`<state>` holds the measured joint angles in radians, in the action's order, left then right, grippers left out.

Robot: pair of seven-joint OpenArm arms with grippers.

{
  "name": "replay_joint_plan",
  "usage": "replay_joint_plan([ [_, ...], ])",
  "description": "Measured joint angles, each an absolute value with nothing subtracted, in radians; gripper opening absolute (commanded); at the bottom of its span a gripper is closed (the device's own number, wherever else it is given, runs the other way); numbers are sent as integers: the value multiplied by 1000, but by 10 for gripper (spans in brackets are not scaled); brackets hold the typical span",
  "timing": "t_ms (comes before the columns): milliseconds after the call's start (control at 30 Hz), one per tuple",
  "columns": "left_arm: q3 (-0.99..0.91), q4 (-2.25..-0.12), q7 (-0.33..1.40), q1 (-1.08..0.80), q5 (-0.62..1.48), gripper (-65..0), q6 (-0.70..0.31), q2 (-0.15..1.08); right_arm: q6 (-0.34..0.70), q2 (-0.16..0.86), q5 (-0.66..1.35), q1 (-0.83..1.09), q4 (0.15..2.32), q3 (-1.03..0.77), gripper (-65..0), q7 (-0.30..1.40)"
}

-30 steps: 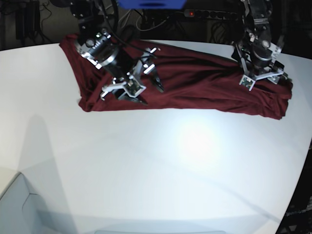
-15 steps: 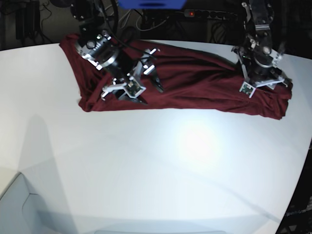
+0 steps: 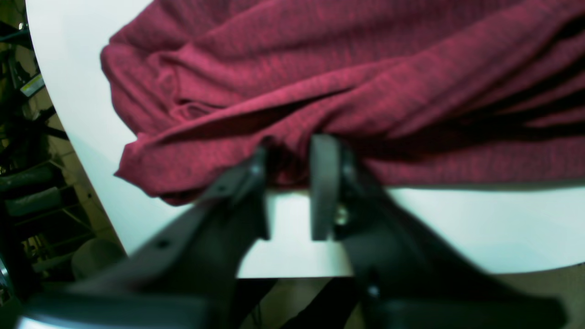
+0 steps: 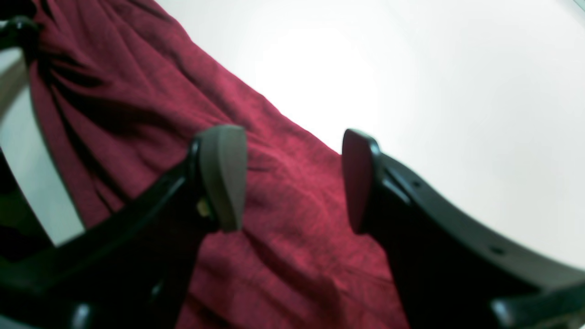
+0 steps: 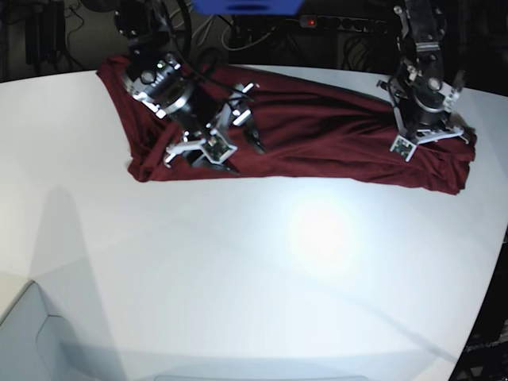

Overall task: Layout the t-shirt on the table in an organized manner, then fold the t-shirt properly
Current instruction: 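Grasp the shirt ends with both grippers, left gripper at the bundled end, then pull the held shirt end with the left gripper away from the right gripper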

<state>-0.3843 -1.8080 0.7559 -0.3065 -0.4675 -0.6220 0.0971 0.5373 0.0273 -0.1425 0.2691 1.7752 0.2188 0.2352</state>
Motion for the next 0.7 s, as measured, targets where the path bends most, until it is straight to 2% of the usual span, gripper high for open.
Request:
replay_joint_plan([
  [133, -384, -1808, 756, -307, -467, -650, -622, 97, 537, 27, -142, 252, 1775, 219, -315, 234],
  [433, -384, -1832, 758, -307, -467, -645, -625, 97, 537, 28, -142, 253, 1774, 219, -315, 235],
  [567, -384, -1892, 761, -302, -468, -645, -706, 126, 537, 28, -142, 253, 1774, 219, -315, 235],
  [700, -384, -1895, 784, -255, -484, -645, -705, 137, 537, 28, -142, 253, 1774, 219, -315, 235],
])
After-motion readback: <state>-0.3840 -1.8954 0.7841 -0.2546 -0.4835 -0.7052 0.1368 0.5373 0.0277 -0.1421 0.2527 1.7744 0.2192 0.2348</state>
